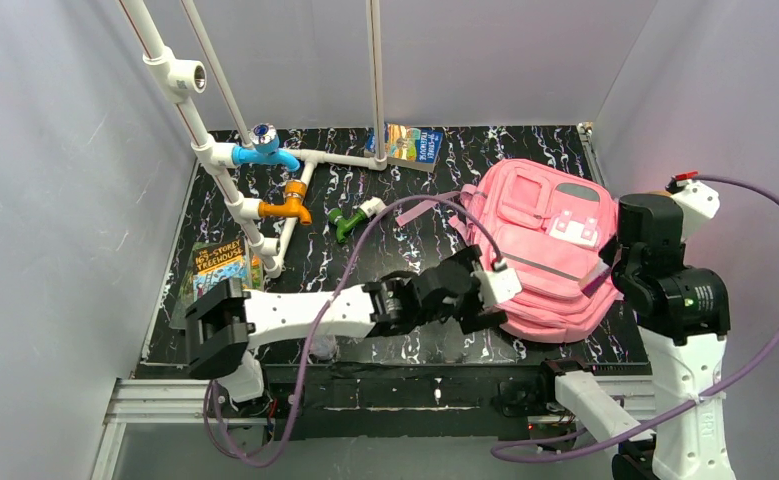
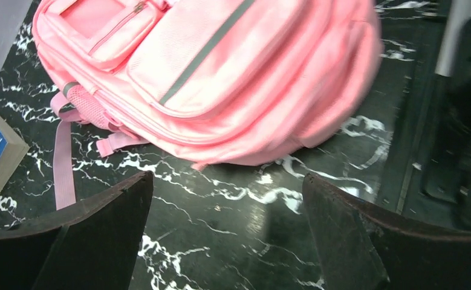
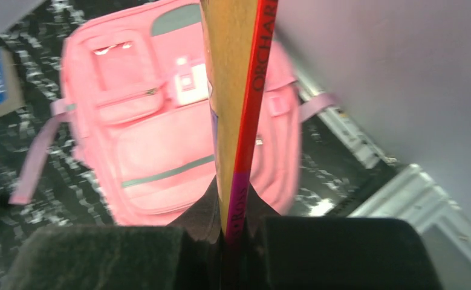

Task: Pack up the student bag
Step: Place the book in the student bag.

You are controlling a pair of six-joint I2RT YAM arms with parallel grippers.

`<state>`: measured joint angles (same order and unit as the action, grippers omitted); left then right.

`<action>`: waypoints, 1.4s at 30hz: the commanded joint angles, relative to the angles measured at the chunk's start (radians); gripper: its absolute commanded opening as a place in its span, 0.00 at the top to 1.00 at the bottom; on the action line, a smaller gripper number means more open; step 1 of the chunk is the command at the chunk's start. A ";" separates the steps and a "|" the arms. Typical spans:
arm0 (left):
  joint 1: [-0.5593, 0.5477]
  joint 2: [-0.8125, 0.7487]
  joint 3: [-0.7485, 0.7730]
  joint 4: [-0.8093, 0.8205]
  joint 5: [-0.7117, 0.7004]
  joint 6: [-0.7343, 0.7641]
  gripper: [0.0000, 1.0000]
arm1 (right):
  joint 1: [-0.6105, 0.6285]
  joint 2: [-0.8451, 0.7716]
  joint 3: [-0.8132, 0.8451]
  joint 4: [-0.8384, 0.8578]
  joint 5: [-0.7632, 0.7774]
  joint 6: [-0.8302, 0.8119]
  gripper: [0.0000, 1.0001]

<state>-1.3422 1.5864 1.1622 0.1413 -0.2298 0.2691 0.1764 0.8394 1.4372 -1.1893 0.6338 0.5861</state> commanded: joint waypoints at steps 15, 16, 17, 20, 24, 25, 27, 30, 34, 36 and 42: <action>0.060 0.467 0.331 0.015 0.096 0.146 0.50 | -0.002 -0.124 0.096 -0.100 0.138 -0.115 0.99; 0.061 0.483 0.348 0.022 0.058 0.145 0.52 | -0.002 -0.127 0.091 -0.102 0.128 -0.111 0.99; 0.060 0.494 0.365 0.024 0.027 0.136 0.54 | -0.002 -0.128 0.086 -0.102 0.119 -0.111 0.99; 0.056 0.498 0.373 0.039 -0.005 0.116 0.60 | -0.002 -0.131 0.080 -0.105 0.106 -0.110 0.99; 0.053 0.476 0.366 0.053 -0.040 0.119 0.58 | -0.002 -0.139 0.078 -0.105 0.090 -0.109 0.99; 0.054 0.469 0.365 0.051 -0.035 0.129 0.57 | -0.002 -0.140 0.075 -0.107 0.086 -0.108 0.99; 0.054 0.448 0.357 0.051 -0.016 0.130 0.55 | -0.002 -0.144 0.067 -0.106 0.079 -0.105 0.99; 0.057 0.450 0.365 0.050 -0.012 0.123 0.57 | -0.002 -0.150 0.060 -0.104 0.072 -0.097 0.99; 0.058 0.477 0.405 0.026 0.005 0.115 0.66 | -0.002 -0.152 0.064 -0.101 0.060 -0.094 0.99; 0.058 0.488 0.422 0.014 0.014 0.112 0.80 | -0.002 -0.153 0.065 -0.107 0.059 -0.094 0.99; 0.058 0.503 0.501 0.014 -0.313 0.083 1.00 | -0.002 -0.150 0.023 -0.141 0.094 -0.092 0.99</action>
<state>-1.2919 2.1063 1.5742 0.1337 -0.2577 0.3805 0.1764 0.6922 1.4837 -1.3273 0.6891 0.4885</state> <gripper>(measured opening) 0.028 0.112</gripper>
